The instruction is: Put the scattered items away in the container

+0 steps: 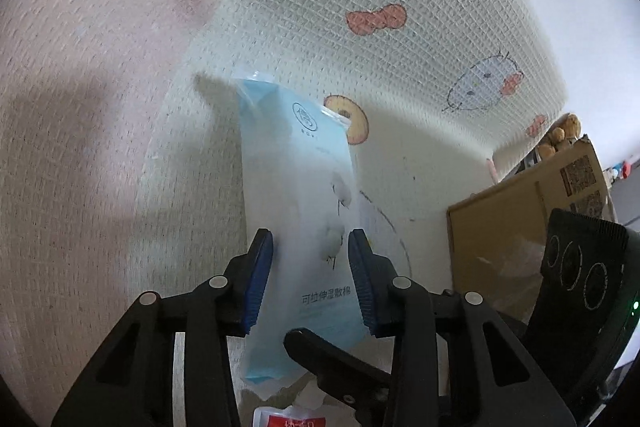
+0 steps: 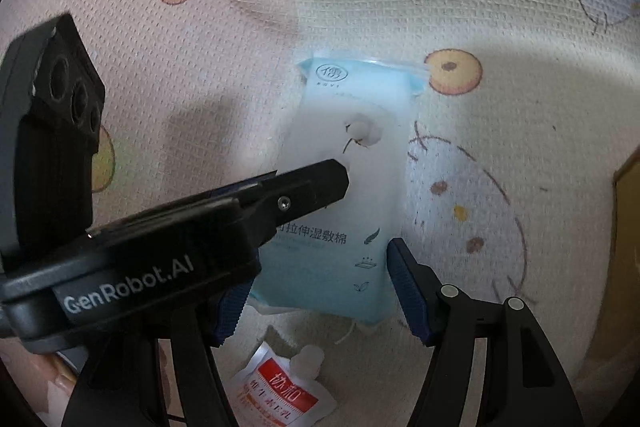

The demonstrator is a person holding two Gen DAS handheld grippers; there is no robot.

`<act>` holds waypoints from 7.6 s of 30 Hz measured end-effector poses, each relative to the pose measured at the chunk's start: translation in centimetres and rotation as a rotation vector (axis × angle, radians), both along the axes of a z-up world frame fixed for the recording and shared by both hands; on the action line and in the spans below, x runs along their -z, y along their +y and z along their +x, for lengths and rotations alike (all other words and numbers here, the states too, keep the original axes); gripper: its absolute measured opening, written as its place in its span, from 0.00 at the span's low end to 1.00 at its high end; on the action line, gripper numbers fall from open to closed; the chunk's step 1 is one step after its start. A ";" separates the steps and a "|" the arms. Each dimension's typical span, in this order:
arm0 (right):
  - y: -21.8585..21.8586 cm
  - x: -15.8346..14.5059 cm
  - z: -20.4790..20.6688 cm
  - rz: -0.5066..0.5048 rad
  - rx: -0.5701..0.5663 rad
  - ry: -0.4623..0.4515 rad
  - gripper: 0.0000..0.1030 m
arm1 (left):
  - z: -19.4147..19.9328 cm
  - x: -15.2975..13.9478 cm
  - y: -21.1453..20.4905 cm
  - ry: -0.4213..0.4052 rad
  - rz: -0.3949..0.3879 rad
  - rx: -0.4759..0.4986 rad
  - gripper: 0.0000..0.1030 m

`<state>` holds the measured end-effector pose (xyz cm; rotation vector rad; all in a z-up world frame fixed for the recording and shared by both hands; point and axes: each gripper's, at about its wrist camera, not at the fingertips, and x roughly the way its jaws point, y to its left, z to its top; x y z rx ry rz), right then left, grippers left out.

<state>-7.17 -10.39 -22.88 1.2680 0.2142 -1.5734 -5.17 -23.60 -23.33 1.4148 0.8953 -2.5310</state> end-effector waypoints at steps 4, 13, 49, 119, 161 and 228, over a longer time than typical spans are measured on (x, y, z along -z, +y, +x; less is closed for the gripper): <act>-0.1 -0.5 0.8 -0.048 -0.030 -0.082 0.62 | 0.8 -0.3 -1.5 -0.009 0.009 -0.047 0.51; -1.0 -2.5 3.0 -0.089 -0.100 -0.040 0.62 | 6.4 -3.7 -3.6 0.076 -0.041 -0.198 0.55; -4.6 -0.1 1.4 -0.005 -0.018 -0.244 0.26 | 11.1 2.1 -1.2 0.041 0.094 -0.299 0.56; 0.9 -4.5 -0.1 -0.042 0.085 0.070 0.62 | 8.4 -3.3 -1.8 0.076 -0.055 -0.253 0.54; 5.1 -4.1 4.4 -0.059 -0.204 -0.020 0.65 | 17.1 -1.4 3.1 -0.123 -0.119 -0.242 0.55; 8.3 -18.3 -2.2 -0.099 -0.051 -0.076 0.71 | 8.1 -20.9 12.3 0.297 -0.484 -0.084 0.64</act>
